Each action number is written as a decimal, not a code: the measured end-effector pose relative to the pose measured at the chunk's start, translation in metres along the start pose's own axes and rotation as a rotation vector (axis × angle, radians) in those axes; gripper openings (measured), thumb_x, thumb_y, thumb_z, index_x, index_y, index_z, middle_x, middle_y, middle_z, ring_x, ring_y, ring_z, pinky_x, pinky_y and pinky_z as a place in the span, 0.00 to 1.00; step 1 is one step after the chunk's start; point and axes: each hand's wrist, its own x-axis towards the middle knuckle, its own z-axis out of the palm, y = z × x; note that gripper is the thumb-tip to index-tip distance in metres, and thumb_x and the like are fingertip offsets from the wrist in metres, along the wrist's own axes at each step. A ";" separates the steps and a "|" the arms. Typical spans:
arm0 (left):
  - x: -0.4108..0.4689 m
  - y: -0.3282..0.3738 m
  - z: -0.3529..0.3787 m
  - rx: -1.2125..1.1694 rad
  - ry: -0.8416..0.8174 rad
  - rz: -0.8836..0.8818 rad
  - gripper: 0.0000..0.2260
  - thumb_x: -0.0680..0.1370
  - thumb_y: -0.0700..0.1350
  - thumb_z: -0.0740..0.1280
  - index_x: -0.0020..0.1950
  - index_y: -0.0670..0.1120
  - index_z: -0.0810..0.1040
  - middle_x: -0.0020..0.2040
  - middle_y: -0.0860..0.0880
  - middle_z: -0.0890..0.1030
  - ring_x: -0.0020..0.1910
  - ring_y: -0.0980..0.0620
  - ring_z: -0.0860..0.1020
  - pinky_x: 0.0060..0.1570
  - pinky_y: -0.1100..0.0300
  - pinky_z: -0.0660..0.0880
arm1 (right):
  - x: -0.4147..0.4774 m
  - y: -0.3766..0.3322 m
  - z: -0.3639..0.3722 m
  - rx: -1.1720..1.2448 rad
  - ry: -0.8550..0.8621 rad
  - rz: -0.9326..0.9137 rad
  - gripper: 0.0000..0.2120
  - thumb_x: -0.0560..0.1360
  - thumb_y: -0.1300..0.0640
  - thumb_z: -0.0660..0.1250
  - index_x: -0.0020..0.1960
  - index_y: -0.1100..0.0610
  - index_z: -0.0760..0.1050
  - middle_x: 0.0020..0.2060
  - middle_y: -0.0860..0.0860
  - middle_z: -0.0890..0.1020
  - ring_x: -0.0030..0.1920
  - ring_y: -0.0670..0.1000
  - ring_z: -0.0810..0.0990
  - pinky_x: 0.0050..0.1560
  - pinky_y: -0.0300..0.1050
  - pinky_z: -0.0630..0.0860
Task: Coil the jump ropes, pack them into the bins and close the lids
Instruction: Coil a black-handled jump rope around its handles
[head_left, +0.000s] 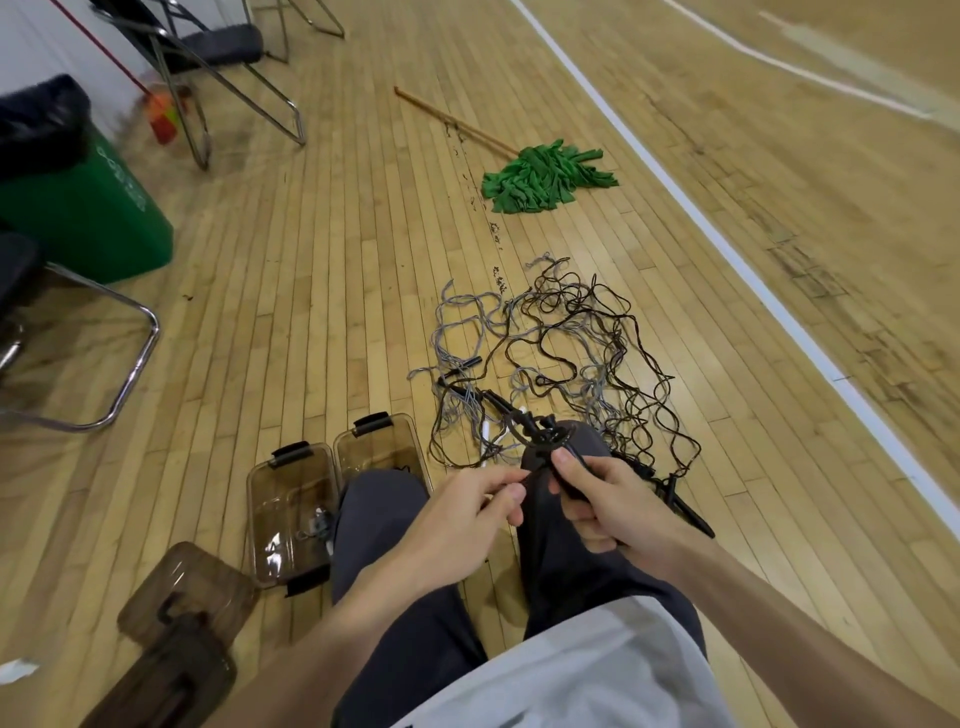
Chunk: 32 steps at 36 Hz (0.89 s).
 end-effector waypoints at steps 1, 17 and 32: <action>0.000 -0.002 -0.001 0.010 0.001 -0.008 0.10 0.85 0.47 0.60 0.60 0.59 0.78 0.41 0.54 0.82 0.36 0.49 0.78 0.42 0.47 0.78 | 0.000 0.000 0.000 0.002 -0.013 0.003 0.19 0.73 0.41 0.67 0.45 0.58 0.70 0.29 0.49 0.61 0.27 0.47 0.54 0.25 0.39 0.52; -0.010 0.006 -0.019 0.303 -0.034 0.106 0.11 0.83 0.49 0.64 0.64 0.54 0.78 0.36 0.56 0.78 0.35 0.57 0.75 0.34 0.65 0.69 | 0.013 0.008 0.000 -0.046 0.027 0.030 0.09 0.81 0.59 0.66 0.46 0.58 0.68 0.28 0.49 0.63 0.26 0.47 0.55 0.24 0.38 0.53; 0.009 0.045 -0.053 0.856 -0.082 0.492 0.10 0.82 0.49 0.65 0.58 0.46 0.81 0.48 0.52 0.78 0.44 0.54 0.78 0.41 0.64 0.72 | 0.002 -0.011 0.000 -0.430 -0.019 0.107 0.08 0.81 0.56 0.67 0.50 0.60 0.72 0.31 0.51 0.67 0.25 0.46 0.62 0.23 0.38 0.59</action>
